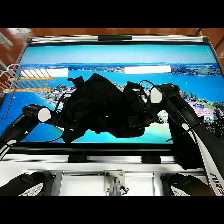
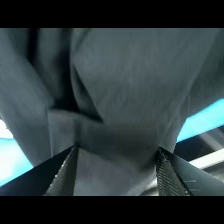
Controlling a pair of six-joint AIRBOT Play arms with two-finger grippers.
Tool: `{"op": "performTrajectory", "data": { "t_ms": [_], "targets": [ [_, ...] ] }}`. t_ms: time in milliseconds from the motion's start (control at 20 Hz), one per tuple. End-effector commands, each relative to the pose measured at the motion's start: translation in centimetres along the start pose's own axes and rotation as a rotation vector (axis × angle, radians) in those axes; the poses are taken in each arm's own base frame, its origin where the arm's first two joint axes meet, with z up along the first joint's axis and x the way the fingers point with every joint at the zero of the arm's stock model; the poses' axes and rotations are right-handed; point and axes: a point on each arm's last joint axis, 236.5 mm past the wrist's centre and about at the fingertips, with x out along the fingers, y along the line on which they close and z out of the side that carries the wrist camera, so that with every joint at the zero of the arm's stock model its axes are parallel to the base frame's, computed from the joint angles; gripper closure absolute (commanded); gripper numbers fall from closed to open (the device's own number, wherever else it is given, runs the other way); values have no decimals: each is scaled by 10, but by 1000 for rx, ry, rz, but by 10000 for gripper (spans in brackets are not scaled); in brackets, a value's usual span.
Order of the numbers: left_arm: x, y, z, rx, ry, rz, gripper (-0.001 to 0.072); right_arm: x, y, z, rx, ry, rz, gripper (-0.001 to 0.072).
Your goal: Fold the shirts.
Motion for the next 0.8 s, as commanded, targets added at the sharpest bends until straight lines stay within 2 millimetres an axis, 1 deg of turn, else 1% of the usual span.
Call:
{"op": "performTrajectory", "data": {
  "t_ms": [0,50,100,250,300,350,400,550,700,750],
  "targets": [
    [-2,3,19,-20,-62,23,153,0,0,0,-2,-2,0,649],
    [-8,3,24,-15,-69,24,115,0,0,0,-2,-2,-1,649],
    [-15,3,30,1,-80,31,94,0,0,1,-2,-4,-1,649],
    [-41,0,60,106,-149,43,91,0,-2,1,-3,-4,-10,649],
    [-44,-2,66,147,-161,44,91,0,-4,1,-3,-5,-17,649],
    [-42,-4,66,162,-155,42,90,0,-6,1,-4,-5,-26,649],
    [-36,-7,60,171,-122,37,91,0,-6,1,-4,-5,-29,649],
    [-16,-19,32,218,21,15,90,0,-7,1,-4,-5,-29,649],
    [-13,-35,26,263,43,4,91,0,-7,1,-4,-5,-30,649],
    [-13,-33,24,277,54,16,91,0,-7,1,-4,-5,-30,649]
  ]
}}
